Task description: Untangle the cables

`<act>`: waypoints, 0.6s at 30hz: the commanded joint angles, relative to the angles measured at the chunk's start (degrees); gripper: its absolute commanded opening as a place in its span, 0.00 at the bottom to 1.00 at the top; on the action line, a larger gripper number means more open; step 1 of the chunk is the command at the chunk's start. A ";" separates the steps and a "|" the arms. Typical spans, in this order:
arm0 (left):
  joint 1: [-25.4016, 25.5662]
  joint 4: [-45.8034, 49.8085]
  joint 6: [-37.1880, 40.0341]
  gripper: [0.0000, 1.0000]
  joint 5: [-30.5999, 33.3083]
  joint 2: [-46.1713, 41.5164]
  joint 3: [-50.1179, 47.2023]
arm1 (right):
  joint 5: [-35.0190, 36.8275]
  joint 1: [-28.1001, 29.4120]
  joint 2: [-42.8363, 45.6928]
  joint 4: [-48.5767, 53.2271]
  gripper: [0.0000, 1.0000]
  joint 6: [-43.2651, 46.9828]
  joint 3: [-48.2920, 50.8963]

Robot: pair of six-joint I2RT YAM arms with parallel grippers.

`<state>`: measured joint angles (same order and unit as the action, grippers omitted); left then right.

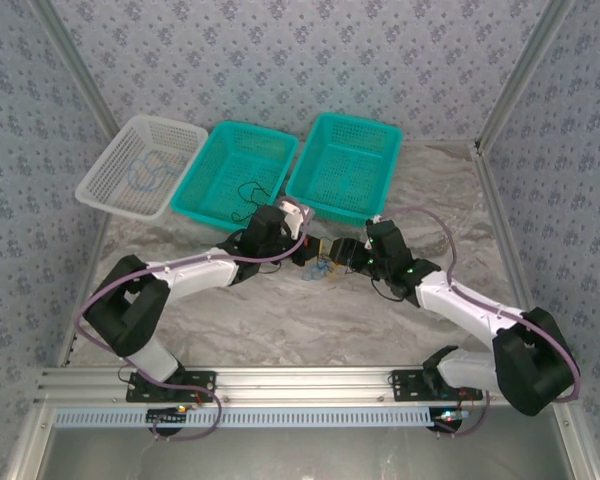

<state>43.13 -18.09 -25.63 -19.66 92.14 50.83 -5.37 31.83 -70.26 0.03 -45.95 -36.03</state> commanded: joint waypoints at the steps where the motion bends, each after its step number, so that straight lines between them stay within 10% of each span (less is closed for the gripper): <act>1: -0.18 -3.50 -1.87 0.00 -1.47 -1.08 -0.29 | 0.95 -0.71 -0.79 -2.13 0.74 -3.77 0.03; 18: -0.38 -11.03 -6.10 0.00 -2.42 -1.30 -2.78 | 0.97 -2.18 -7.15 -7.54 0.58 -5.95 0.55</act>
<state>43.13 -23.77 -29.65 -20.43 92.14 49.15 -5.93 29.69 -76.03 -6.55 -51.31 -35.81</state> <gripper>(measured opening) 0.042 0.599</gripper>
